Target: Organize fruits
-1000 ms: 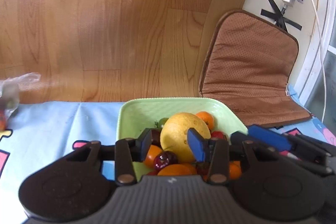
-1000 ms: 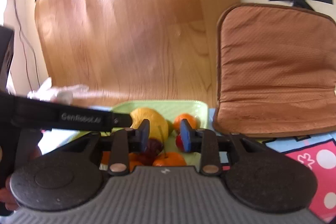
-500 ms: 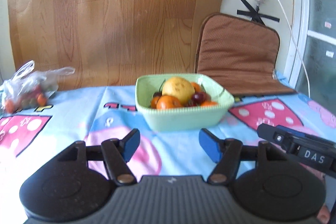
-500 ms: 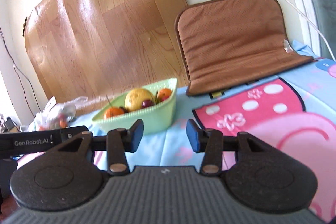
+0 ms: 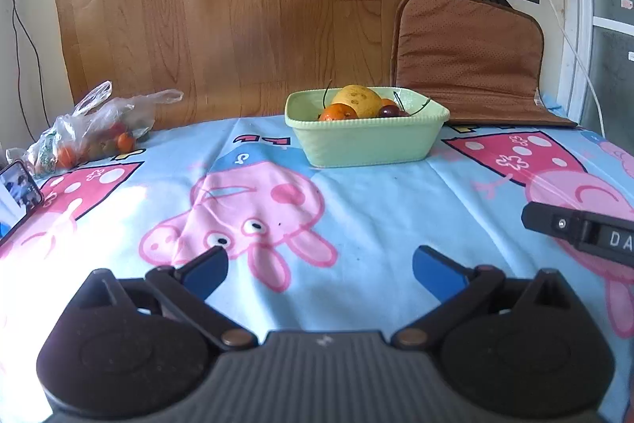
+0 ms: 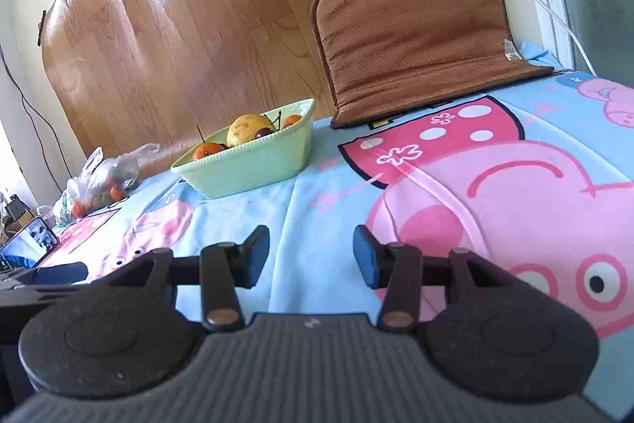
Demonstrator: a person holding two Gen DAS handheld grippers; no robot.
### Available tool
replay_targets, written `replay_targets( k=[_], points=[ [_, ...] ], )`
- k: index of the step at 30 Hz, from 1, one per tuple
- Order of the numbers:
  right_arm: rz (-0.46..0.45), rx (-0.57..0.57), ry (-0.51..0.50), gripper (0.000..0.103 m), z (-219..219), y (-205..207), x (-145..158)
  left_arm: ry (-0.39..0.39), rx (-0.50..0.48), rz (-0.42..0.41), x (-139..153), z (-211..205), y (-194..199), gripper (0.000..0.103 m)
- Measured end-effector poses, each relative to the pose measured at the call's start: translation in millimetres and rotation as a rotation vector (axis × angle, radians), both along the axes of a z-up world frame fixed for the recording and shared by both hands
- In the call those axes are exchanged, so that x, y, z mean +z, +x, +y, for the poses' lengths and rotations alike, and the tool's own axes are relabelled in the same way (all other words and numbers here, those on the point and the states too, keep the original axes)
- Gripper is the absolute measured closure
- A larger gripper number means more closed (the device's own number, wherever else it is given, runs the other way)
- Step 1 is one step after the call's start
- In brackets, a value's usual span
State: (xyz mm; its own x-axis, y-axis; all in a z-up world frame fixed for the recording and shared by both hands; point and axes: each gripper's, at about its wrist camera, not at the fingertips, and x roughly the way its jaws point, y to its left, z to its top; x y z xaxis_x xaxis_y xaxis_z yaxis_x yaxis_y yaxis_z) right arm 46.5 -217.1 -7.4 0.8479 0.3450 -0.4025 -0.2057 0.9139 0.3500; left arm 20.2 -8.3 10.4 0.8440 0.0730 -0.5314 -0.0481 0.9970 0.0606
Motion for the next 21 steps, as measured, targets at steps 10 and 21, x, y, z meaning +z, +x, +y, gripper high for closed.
replay_targets(
  k=[10, 21],
  points=[
    [0.033, 0.015, -0.043, 0.046, 4, 3, -2, -0.066, 0.069, 0.111, -15, 15, 11, 0.000],
    [0.030, 0.023, -0.049, 0.041, 7, 3, -2, -0.061, 0.084, 0.075, -13, 14, 7, 0.000]
  ],
)
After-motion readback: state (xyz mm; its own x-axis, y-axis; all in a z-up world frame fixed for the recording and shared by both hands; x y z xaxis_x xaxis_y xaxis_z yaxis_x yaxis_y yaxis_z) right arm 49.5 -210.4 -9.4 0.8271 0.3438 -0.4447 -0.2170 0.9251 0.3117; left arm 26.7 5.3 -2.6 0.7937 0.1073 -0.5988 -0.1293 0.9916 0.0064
